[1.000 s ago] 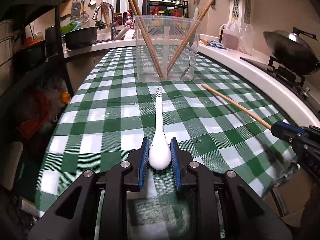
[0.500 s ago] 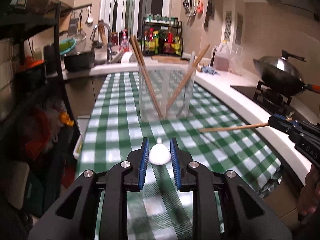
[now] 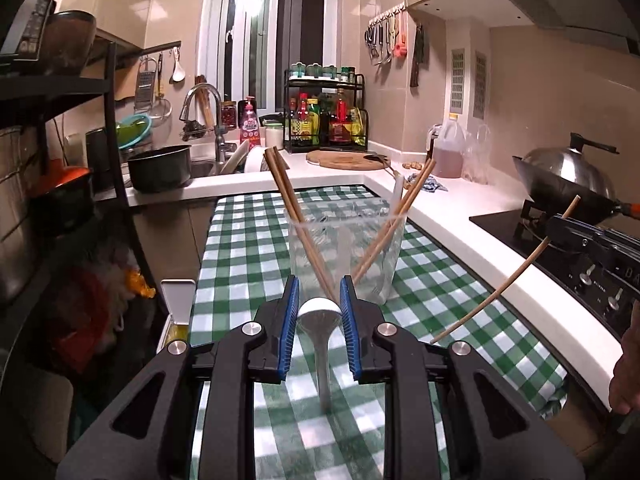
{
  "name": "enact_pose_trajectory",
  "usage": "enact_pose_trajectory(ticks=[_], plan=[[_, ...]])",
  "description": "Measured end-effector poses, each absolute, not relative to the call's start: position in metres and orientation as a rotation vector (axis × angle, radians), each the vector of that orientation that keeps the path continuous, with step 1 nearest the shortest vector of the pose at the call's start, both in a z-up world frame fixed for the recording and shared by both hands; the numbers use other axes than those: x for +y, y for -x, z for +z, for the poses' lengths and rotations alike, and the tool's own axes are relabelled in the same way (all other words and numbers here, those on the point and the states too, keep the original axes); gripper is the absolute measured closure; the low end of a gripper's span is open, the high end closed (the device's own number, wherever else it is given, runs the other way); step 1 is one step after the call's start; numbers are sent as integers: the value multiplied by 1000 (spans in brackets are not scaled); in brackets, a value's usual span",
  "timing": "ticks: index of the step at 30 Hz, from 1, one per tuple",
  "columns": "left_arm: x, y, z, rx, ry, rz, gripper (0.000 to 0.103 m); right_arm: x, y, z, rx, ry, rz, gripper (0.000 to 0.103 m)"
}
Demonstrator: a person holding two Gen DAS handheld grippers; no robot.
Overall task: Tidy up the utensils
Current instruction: 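Lift the spoon with the left gripper while the right gripper carries its chopstick to the container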
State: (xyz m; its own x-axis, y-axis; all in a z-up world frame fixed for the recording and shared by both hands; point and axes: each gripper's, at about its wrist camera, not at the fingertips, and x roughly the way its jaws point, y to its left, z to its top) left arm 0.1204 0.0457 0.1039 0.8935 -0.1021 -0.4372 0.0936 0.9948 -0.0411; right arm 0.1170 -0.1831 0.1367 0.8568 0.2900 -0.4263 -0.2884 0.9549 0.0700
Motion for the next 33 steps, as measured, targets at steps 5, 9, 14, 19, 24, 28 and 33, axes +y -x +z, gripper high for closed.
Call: enact_pose_trajectory(ticks=[5, 9, 14, 19, 24, 28, 33], plan=[[49, -132, 100, 461, 24, -97, 82, -181, -129, 135, 473, -15, 313, 98], [49, -125, 99, 446, 26, -106, 81, -180, -132, 129, 491, -9, 315, 98], [45, -120, 97, 434, 9, -101, 81, -176, -132, 124, 494, -1, 321, 98], [46, -120, 90, 459, 19, -109, 82, -174, -131, 124, 492, 4, 321, 98], [44, -119, 82, 472, 16, -110, 84, -174, -130, 125, 489, 12, 323, 98], [42, -118, 89, 453, 11, -111, 85, -174, -132, 127, 494, 14, 323, 98], [41, -115, 100, 439, -2, -124, 85, -173, -132, 132, 483, 24, 335, 98]])
